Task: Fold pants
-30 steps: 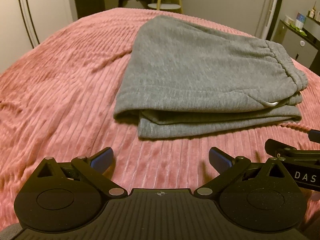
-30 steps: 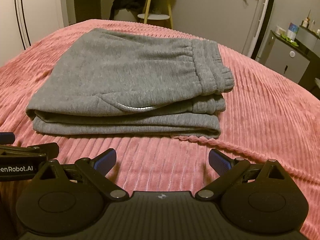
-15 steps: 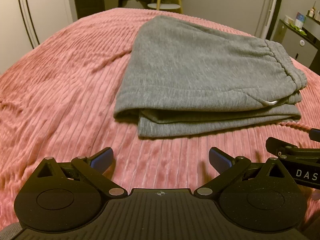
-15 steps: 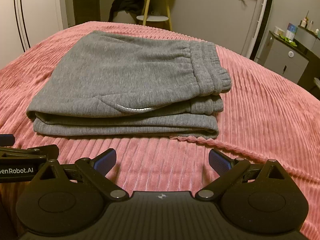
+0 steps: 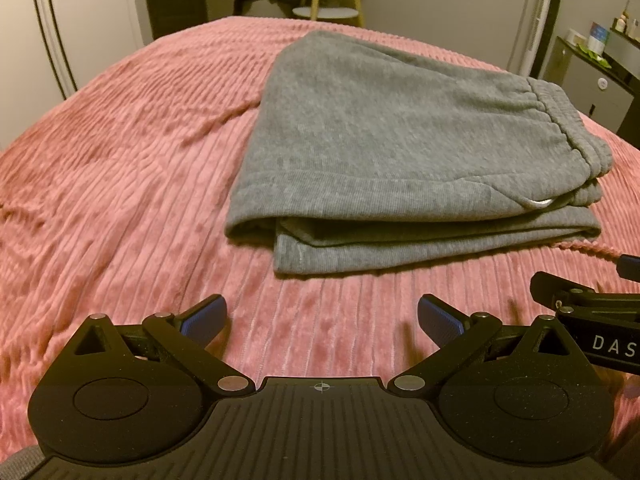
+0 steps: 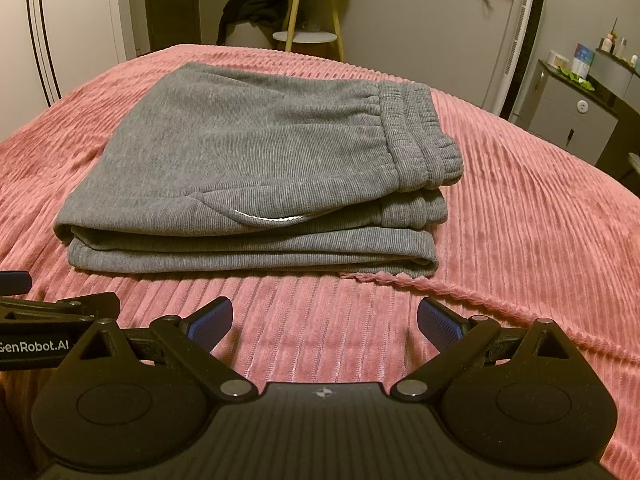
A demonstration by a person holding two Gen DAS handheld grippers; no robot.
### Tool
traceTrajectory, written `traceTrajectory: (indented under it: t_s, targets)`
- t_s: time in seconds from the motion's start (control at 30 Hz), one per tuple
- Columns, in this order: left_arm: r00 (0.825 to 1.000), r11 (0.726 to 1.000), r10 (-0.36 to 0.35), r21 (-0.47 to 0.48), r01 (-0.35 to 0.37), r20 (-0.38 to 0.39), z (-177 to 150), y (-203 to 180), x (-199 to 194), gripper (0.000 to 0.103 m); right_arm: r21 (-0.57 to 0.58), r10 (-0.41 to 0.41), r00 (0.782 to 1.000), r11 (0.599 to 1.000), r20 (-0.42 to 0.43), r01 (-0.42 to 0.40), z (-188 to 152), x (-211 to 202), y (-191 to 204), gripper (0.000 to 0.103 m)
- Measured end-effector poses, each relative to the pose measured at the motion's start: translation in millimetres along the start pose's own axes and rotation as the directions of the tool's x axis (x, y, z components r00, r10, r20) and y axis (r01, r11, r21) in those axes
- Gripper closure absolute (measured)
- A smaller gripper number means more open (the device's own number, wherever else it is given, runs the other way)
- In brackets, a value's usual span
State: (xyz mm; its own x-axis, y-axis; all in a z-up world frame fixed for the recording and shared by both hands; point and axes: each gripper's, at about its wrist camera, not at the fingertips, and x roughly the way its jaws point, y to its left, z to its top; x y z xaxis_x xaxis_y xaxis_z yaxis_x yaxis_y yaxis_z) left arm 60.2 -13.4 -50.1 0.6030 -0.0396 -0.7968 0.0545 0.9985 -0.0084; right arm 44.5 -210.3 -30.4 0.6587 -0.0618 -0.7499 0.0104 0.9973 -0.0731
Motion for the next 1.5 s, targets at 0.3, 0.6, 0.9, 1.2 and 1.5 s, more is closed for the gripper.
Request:
traceTrajectory:
  t_s: [0.3, 0.6, 0.9, 1.2, 1.5]
  targets:
    - [1.0, 1.0, -0.009, -0.002, 0.009, 0.002, -0.3, 0.0, -1.4, 0.0, 0.005, 0.005, 1.0, 1.0, 0.0, -0.005, 0.1, -1.0, 0.3, 0.004]
    - [1.0, 1.0, -0.01, 0.0, 0.01, 0.003, -0.7, -1.0, -2.1, 0.0, 0.006, 0.007, 1.0, 1.0, 0.001, -0.007, -0.1, -0.5, 1.1, 0.004]
    - [1.0, 1.0, -0.016, -0.005, 0.016, 0.001, -0.7, -0.5, -2.1, 0.0, 0.01, 0.011, 1.0, 1.0, 0.003, -0.011, -0.2, -1.2, 0.8, 0.004]
    - [1.0, 1.0, -0.028, 0.009, 0.028, 0.013, -1.6, -1.6, -2.8, 0.0, 0.018, 0.008, 1.0, 1.0, 0.0, -0.008, -0.1, -1.2, -0.1, 0.004]
    - [0.999, 0.999, -0.028, 0.023, 0.028, 0.026, -3.1, -2.0, -3.2, 0.0, 0.016, 0.005, 1.0, 1.0, -0.001, -0.005, -0.1, -0.6, -0.7, 0.004]
